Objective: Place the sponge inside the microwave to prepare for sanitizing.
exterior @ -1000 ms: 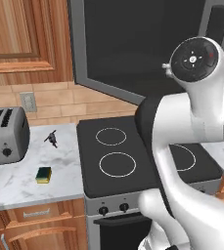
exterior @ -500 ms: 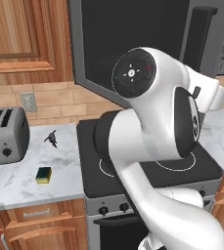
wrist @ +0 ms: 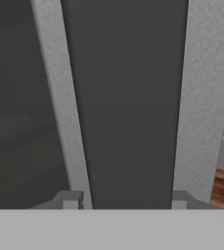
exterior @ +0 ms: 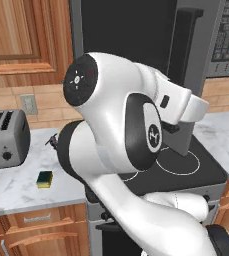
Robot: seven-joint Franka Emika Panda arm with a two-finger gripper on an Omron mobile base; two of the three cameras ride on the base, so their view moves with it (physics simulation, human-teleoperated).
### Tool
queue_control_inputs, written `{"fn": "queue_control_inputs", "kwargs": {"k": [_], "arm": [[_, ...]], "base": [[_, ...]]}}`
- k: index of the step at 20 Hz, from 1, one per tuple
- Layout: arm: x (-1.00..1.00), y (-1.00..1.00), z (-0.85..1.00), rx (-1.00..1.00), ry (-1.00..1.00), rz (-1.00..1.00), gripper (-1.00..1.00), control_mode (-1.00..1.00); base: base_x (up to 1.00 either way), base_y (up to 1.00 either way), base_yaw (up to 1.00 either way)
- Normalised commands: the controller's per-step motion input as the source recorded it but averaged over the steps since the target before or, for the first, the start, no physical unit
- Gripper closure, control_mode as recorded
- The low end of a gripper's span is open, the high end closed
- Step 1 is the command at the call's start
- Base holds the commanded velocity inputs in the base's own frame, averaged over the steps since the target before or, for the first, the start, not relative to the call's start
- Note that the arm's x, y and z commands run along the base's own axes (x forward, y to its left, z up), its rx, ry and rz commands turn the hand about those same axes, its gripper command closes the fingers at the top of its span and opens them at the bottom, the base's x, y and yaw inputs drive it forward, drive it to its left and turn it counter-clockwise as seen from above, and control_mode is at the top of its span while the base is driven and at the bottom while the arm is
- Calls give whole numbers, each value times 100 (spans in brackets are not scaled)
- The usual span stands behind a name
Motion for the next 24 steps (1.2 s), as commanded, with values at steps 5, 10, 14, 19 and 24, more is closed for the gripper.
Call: {"fn": "queue_control_inputs", "kwargs": {"k": [5, 10, 14, 19, 24], "arm": [[0, 38, -2, 0, -1, -6, -100, -100], [0, 50, -1, 0, 0, -6, -100, -100], [0, 52, -3, 0, 0, -6, -100, -100], [0, 46, -5, 0, 0, -6, -100, -100], [0, 44, -5, 0, 0, -5, -100, -100]], "base": [[0, 0, 0], [0, 0, 0], [0, 0, 0], [0, 0, 0], [0, 0, 0]]}}
